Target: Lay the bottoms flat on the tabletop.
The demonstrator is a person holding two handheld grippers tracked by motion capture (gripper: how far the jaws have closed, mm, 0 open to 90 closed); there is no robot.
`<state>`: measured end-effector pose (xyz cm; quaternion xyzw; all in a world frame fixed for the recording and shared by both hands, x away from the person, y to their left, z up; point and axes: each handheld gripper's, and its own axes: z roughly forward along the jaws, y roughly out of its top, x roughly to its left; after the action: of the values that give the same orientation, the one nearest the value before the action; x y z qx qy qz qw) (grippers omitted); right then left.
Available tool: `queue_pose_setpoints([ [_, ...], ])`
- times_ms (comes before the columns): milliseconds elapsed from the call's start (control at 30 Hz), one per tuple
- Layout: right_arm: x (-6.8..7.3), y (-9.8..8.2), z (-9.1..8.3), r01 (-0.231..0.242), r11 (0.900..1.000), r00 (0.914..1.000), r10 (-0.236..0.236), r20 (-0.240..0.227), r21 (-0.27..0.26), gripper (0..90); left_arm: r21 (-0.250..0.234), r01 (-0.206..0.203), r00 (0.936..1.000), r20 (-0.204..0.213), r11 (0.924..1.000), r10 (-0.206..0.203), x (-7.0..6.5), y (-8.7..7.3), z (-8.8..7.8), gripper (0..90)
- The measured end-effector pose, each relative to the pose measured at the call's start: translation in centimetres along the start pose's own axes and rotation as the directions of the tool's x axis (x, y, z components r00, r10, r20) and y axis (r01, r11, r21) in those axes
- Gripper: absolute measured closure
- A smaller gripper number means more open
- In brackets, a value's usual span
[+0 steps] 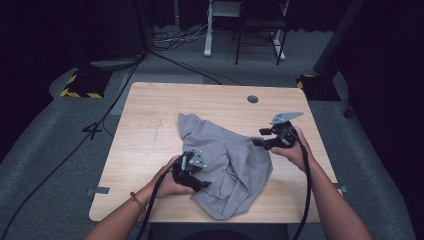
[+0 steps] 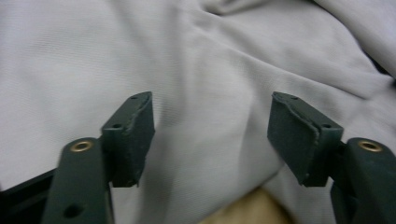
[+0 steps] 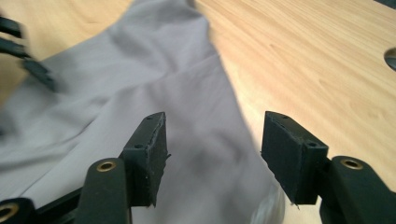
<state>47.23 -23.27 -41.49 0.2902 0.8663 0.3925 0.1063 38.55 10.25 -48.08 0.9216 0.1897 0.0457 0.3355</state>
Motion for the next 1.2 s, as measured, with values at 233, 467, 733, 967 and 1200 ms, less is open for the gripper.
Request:
queue_pose_setpoints([
  [233, -0.9, 2.0, 7.4, 0.019, 0.986, 0.9998, -0.020, 0.001, 0.168, 38.0, -0.035, 0.098, 0.9889, -0.108, 0.9945, -0.102, 2.5, -1.4, -0.5, 26.7],
  [467, -0.1, 1.3, 10.1, 0.038, 0.965, 0.9990, -0.043, 0.012, 0.259, 55.6, -0.028, 0.107, 0.9904, -0.085, 0.9939, -0.109, 3.2, -1.8, -0.1, 25.7],
  [733, -0.3, 1.0, 10.2, 0.035, 0.965, 0.9981, -0.046, 0.039, 0.259, 64.5, -0.081, 0.086, 0.9934, -0.069, 0.9930, -0.092, 4.0, -2.3, 0.3, 24.2],
  [967, 0.5, 1.2, 10.3, 0.075, 0.972, 0.9965, -0.081, 0.020, 0.224, 89.9, -0.103, 0.093, 0.9918, -0.078, 0.9903, -0.102, 4.1, -2.4, 0.4, 24.1],
  [1200, 2.0, 3.0, 7.1, 0.088, 0.995, 0.9961, -0.088, 0.000, 0.047, 90.0, -0.109, 0.099, 0.9901, -0.088, 0.9891, -0.109, 4.1, -2.5, 0.4, 24.2],
])
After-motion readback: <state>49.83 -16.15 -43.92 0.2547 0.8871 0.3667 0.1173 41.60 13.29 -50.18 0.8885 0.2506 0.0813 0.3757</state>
